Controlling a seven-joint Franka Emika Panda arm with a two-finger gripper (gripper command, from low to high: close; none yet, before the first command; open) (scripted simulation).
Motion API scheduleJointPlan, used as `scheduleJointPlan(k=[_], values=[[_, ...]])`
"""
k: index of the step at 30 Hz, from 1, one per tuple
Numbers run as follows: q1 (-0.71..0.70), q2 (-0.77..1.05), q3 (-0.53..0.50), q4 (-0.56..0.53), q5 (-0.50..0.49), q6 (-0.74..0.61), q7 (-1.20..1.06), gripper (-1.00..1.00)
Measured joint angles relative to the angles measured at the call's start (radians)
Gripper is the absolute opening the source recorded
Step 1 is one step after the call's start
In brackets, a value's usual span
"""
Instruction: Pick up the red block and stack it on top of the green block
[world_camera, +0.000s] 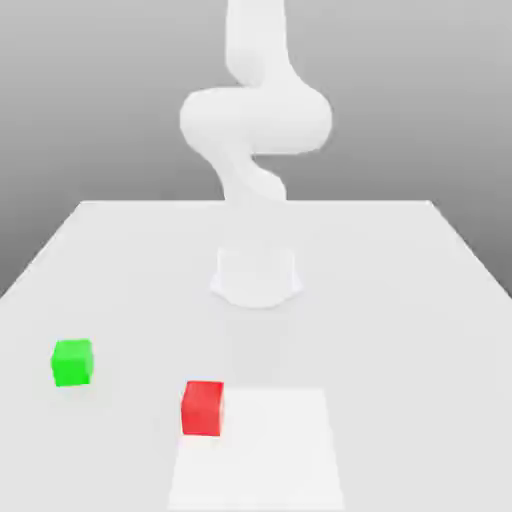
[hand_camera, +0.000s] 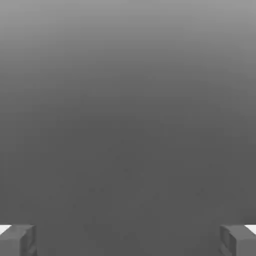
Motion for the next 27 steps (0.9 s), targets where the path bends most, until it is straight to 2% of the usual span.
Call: scheduleJointPlan(k=[16, 27], values=[[-0.270, 0.387, 0.179, -0.251, 0.001, 0.244, 0.709, 0.00], [-0.385, 0.652, 0.229, -0.422, -0.007, 0.410, 1.197, 0.00]])
